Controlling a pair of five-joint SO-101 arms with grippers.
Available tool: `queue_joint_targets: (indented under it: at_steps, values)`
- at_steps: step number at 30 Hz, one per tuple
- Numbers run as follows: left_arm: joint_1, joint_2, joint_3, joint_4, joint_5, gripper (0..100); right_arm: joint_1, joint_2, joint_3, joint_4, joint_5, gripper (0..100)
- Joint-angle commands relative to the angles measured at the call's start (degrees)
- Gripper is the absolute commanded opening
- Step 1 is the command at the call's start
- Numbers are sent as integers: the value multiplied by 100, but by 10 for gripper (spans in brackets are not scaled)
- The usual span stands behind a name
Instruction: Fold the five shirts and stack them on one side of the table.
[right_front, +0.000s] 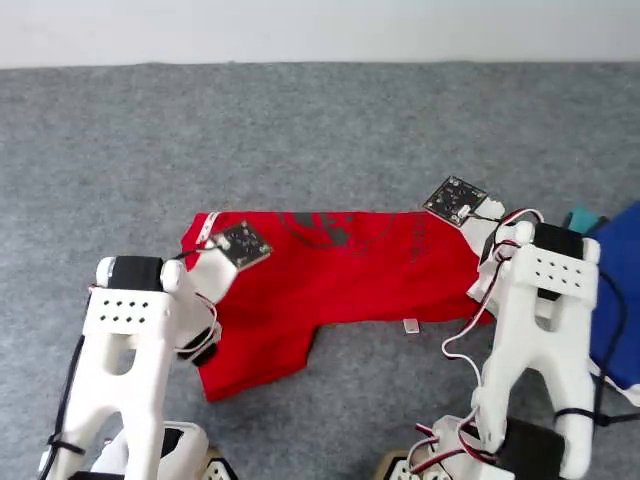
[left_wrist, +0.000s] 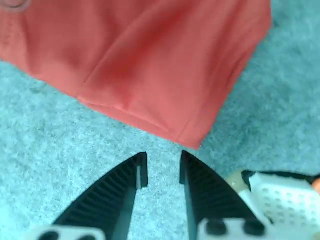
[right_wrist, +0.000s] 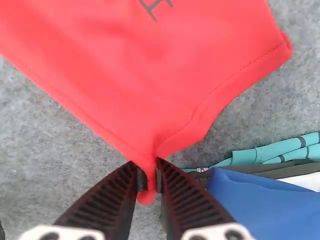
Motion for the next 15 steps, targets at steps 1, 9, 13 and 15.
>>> queue_joint_targets:
  at_steps: [1, 9, 13, 15]
  values:
    - [44, -132, 233, -44, -440, 131, 136, -295, -62, -31, 35, 10]
    - [105, -123, 1059, -985, -510, 164, 110, -295, -62, -13, 35, 10]
    - [255, -123, 1200, -1196, -501, 166, 110, -286, -62, -13, 26, 10]
    - [492, -123, 1402, -1345, -457, 166, 110, -286, -62, -13, 26, 10]
